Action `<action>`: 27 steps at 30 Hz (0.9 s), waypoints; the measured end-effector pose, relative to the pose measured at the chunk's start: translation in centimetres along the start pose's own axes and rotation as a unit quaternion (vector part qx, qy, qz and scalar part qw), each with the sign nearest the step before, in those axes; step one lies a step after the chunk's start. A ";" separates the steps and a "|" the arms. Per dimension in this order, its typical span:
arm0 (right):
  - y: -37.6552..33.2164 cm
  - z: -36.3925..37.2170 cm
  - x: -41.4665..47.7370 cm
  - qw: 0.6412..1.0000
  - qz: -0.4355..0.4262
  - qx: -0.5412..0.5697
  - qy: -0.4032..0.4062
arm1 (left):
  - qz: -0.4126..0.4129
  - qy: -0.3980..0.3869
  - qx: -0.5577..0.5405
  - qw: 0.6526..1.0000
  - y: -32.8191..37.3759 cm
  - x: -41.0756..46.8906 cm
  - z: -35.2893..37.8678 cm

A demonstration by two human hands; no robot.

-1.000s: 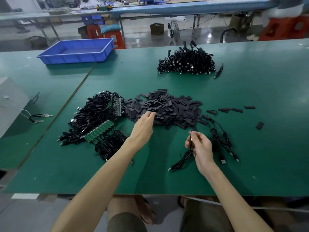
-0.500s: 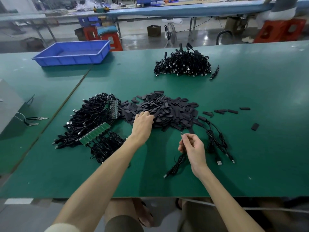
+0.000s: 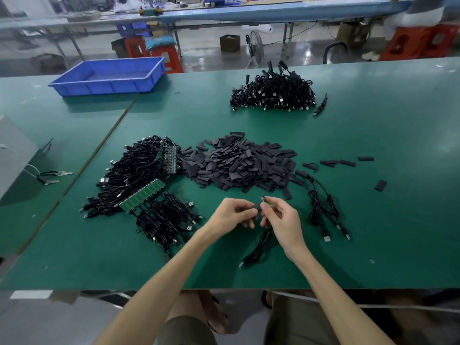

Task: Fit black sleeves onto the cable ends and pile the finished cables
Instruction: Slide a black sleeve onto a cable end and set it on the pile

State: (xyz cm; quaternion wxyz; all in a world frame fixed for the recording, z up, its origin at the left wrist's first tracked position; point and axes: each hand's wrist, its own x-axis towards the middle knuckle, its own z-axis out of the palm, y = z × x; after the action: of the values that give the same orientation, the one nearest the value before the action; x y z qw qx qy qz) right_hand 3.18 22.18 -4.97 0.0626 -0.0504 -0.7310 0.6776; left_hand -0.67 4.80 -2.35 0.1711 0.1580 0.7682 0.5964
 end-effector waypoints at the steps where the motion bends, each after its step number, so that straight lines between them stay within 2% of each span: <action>1: -0.1 0.1 0.0 1.000 -0.006 -0.014 -0.009 | 0.004 0.011 0.014 1.000 -0.2 0.0 0.2; 5: -0.2 0.2 -0.1 0.999 -0.018 -0.042 -0.023 | 0.039 0.030 0.092 0.995 -0.9 -0.4 0.7; 10: -0.3 0.0 -0.2 0.999 -0.027 -0.021 -0.033 | 0.092 0.076 0.153 0.981 -1.6 -0.9 1.3; 17: -0.1 -0.2 -0.2 0.999 -0.026 0.005 -0.035 | 0.141 0.131 0.262 0.946 -1.5 -1.9 2.3; 23: 0.0 -0.3 -0.1 0.998 -0.035 -0.014 -0.053 | 0.114 0.162 0.189 0.962 -1.6 -1.7 1.7; 27: 0.0 -0.3 -0.1 0.998 -0.030 -0.017 -0.058 | 0.101 0.145 0.168 0.970 -1.9 -1.6 1.7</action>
State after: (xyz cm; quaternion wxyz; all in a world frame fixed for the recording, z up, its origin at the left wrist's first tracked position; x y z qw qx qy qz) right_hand 3.36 22.48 -4.93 0.0392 0.0099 -0.7461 0.6646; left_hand 1.42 5.11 -4.43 -0.0323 0.1734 0.8540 0.4894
